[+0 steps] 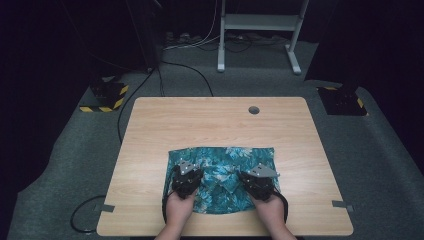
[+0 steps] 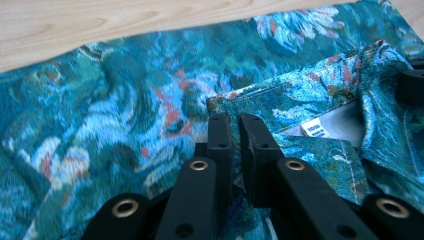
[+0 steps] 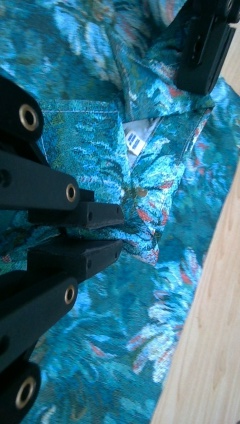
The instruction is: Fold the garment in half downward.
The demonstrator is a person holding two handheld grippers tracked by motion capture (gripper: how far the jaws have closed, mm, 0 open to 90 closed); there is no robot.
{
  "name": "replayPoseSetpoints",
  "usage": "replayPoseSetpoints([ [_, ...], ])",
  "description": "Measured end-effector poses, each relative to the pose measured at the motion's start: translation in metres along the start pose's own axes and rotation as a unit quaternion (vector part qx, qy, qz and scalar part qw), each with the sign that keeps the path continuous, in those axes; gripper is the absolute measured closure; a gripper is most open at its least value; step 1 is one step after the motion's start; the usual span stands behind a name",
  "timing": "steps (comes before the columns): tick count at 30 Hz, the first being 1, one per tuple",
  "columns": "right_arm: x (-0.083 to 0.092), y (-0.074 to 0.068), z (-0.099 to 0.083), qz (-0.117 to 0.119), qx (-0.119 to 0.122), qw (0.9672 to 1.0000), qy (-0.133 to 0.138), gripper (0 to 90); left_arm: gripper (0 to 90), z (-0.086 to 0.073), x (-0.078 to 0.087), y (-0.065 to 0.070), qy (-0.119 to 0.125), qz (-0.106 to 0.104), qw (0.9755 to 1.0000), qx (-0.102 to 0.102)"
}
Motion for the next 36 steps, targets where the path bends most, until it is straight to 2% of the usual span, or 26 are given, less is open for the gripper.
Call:
replayPoseSetpoints([
  [5,0.002,0.002,-0.009,0.005,-0.005,0.9999,-0.009,78.0,80.8,-0.009,0.002,0.000,-0.009,-0.002,1.0000,-0.001],
  [8,0.005,0.004,-0.010,0.008,-0.010,0.9999,-0.007,73.1,73.0,-0.010,0.004,-0.002,-0.008,-0.004,1.0000,-0.001],
  [16,0.014,0.023,0.005,-0.014,-0.021,0.9996,0.010,59.3,54.6,0.013,0.015,-0.013,0.016,0.012,0.9998,-0.001],
  [20,0.007,0.033,0.013,-0.033,-0.029,0.9990,-0.007,47.9,48.4,0.022,0.004,-0.030,-0.009,0.029,0.9995,0.007],
  [24,-0.003,0.039,0.017,-0.056,-0.025,0.9976,-0.032,37.9,42.3,0.022,-0.007,-0.038,-0.035,0.042,0.9985,0.007],
  [29,-0.011,0.042,0.014,-0.066,-0.027,0.9962,-0.050,34.3,37.5,0.012,-0.015,-0.041,-0.053,0.049,0.9974,0.008],
  [36,-0.017,0.040,0.006,-0.065,-0.029,0.9951,-0.068,31.2,35.7,0.006,-0.017,-0.040,-0.058,0.052,0.9969,0.006],
])
Point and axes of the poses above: each handheld gripper's, and its own axes: x roughly backward along the jaws, z roughly out of its top, y roughly to its right, the point moved 3 cm from there along -x, roughly forward along the jaws, and after that the axes turned 3 degrees about -y, right-handed, at the moved point
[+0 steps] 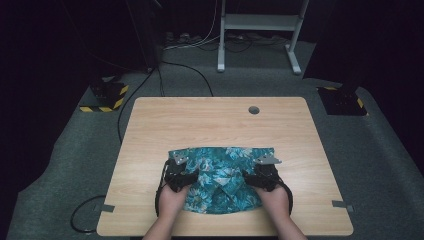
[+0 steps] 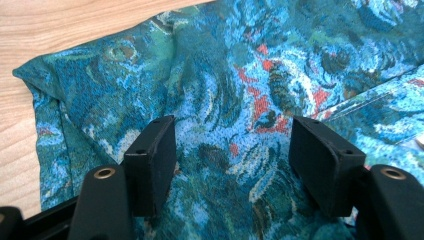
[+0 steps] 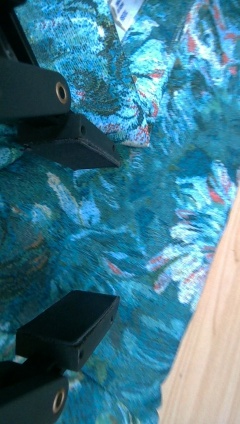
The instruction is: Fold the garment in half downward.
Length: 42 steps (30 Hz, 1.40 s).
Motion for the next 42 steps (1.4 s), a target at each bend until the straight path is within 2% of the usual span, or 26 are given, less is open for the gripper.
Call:
replayPoseSetpoints([
  [6,0.002,-0.004,-0.004,0.015,-0.002,0.9999,0.003,29.9,35.7,-0.003,0.006,0.004,0.000,-0.011,0.9999,-0.008],
  [14,0.021,-0.010,-0.010,0.040,0.002,0.9989,0.026,28.5,34.9,-0.014,0.025,0.005,0.012,-0.033,0.9994,-0.010],
  [18,0.031,-0.013,-0.014,0.048,0.005,0.9983,0.035,28.2,34.5,-0.016,0.033,0.004,0.017,-0.036,0.9991,-0.014],
  [25,0.037,-0.015,-0.022,0.052,0.008,0.9980,0.034,27.5,31.4,-0.022,0.033,0.006,0.013,-0.035,0.9992,-0.014],
  [31,0.038,-0.016,-0.030,0.055,0.005,0.9981,0.027,27.5,29.6,-0.028,0.033,0.004,0.015,-0.040,0.9991,-0.005],
  [37,0.038,-0.016,-0.029,0.058,0.001,0.9979,0.029,27.1,28.3,-0.031,0.035,0.003,0.014,-0.043,0.9990,-0.002],
  [42,0.041,-0.018,-0.034,0.064,0.010,0.9974,0.031,26.7,27.2,-0.036,0.038,0.005,0.012,-0.048,0.9988,-0.003],
])
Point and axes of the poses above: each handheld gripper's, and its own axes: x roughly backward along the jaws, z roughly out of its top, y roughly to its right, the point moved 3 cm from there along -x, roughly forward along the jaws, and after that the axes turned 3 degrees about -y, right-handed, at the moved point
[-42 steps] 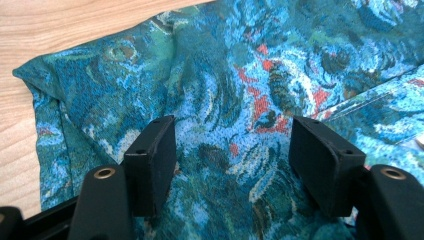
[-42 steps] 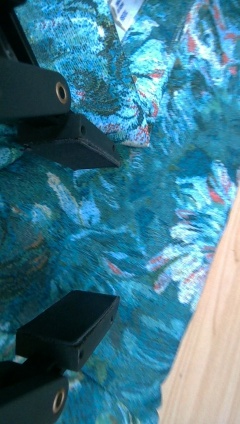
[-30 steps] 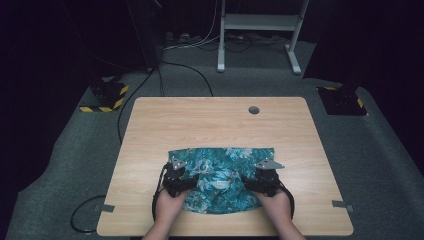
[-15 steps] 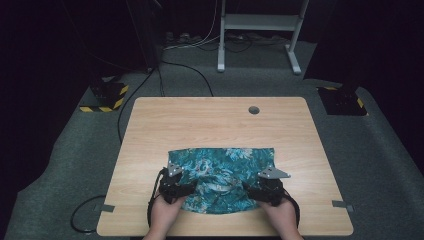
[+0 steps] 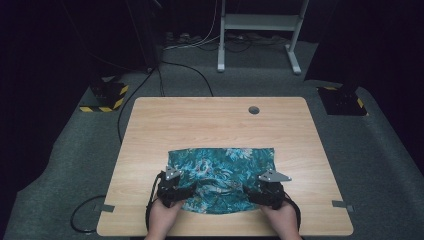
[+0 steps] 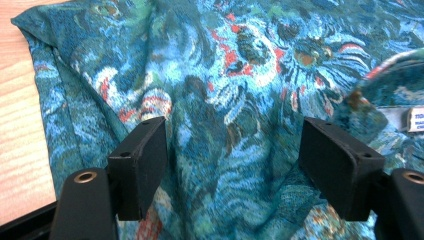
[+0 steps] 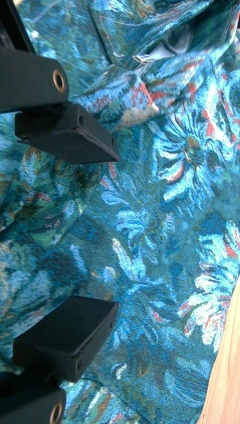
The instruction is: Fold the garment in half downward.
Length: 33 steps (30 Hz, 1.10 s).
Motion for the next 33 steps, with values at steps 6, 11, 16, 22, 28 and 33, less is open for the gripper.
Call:
replayPoseSetpoints([
  [6,0.005,0.002,-0.009,0.003,0.002,1.0000,-0.008,25.2,25.5,-0.006,0.004,0.000,-0.005,0.007,0.9999,-0.007],
  [11,0.006,0.004,-0.017,0.004,0.002,0.9998,-0.020,24.8,23.8,-0.011,0.006,-0.005,-0.010,0.010,0.9999,0.000],
  [16,0.010,0.006,-0.021,0.006,0.000,0.9998,-0.021,23.9,21.6,-0.012,0.011,-0.013,-0.008,0.012,0.9999,0.006],
  [22,0.019,0.017,-0.011,-0.003,-0.017,0.9998,0.003,23.7,19.8,0.002,0.012,-0.014,0.006,0.003,0.9999,0.011],
  [28,0.004,0.001,0.002,0.018,-0.001,0.9998,0.000,23.4,19.7,0.005,0.002,0.007,0.001,-0.019,0.9998,-0.011],
  [33,0.000,-0.017,-0.007,0.030,0.018,0.9993,-0.012,23.4,19.7,-0.008,0.002,0.009,-0.010,-0.018,0.9997,-0.015],
])
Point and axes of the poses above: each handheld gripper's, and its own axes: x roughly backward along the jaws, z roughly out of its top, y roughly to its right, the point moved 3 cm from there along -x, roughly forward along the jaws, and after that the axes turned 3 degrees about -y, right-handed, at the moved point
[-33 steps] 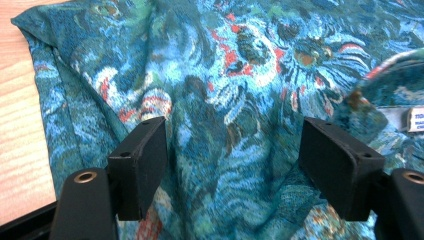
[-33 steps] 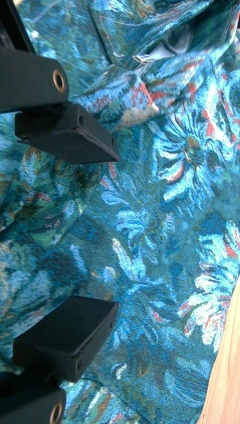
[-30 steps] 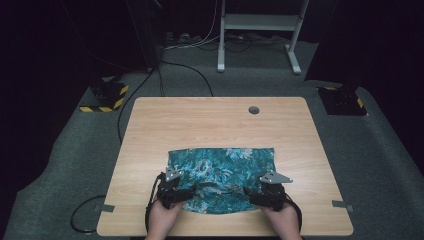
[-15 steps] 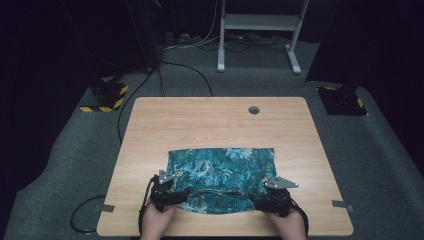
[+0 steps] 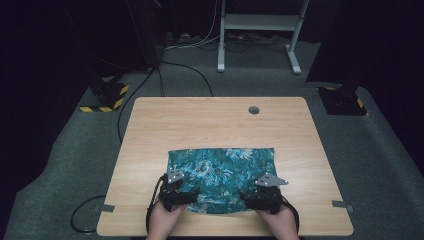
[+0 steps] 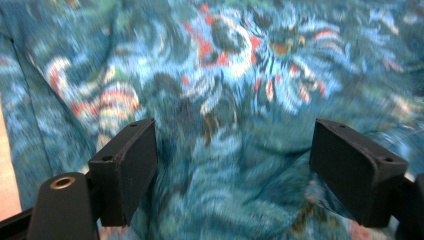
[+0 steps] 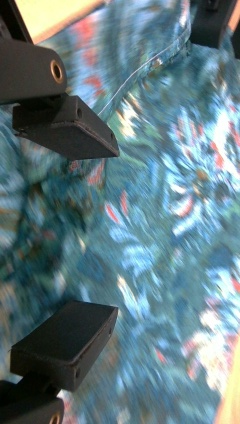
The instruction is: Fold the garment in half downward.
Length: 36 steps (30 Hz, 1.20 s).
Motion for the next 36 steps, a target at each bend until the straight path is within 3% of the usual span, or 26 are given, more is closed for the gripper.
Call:
replayPoseSetpoints([
  [6,-0.002,-0.003,-0.015,0.001,0.000,0.9999,-0.012,23.4,19.9,-0.008,0.001,-0.001,-0.009,0.014,0.9998,-0.008],
  [10,0.002,-0.001,-0.015,0.002,-0.003,0.9999,-0.010,23.2,19.7,-0.004,0.007,-0.003,0.002,0.018,0.9998,-0.010],
  [15,0.013,0.021,0.002,-0.011,-0.011,0.9997,0.019,26.5,18.5,0.021,0.007,-0.010,0.020,0.012,0.9997,-0.013],
  [18,0.009,0.040,0.011,-0.012,-0.011,0.9997,0.020,28.9,18.6,0.034,-0.005,-0.015,0.006,-0.003,0.9999,-0.013],
  [23,-0.007,0.056,0.010,-0.023,0.015,0.9995,-0.017,30.8,19.2,0.032,-0.026,-0.021,-0.025,-0.012,0.9996,-0.003],
  [25,-0.013,0.056,0.005,-0.025,0.027,0.9988,-0.033,30.0,20.3,0.029,-0.028,-0.023,-0.016,-0.010,0.9998,-0.010],
  [27,-0.014,0.056,0.002,-0.028,0.034,0.9987,-0.025,29.6,21.3,0.028,-0.026,-0.026,-0.017,-0.006,0.9998,-0.010],
  [32,-0.007,0.066,-0.004,-0.033,0.029,0.9988,-0.023,30.4,22.5,0.024,-0.017,-0.045,-0.021,0.009,0.9997,-0.003],
  [34,-0.002,0.070,-0.003,-0.035,0.029,0.9986,-0.029,30.7,22.1,0.026,-0.010,-0.055,-0.010,0.013,0.9999,-0.001],
  [36,0.007,0.078,0.002,-0.032,0.014,0.9994,-0.010,34.1,22.7,0.034,-0.002,-0.066,0.007,0.026,0.9996,0.003],
])
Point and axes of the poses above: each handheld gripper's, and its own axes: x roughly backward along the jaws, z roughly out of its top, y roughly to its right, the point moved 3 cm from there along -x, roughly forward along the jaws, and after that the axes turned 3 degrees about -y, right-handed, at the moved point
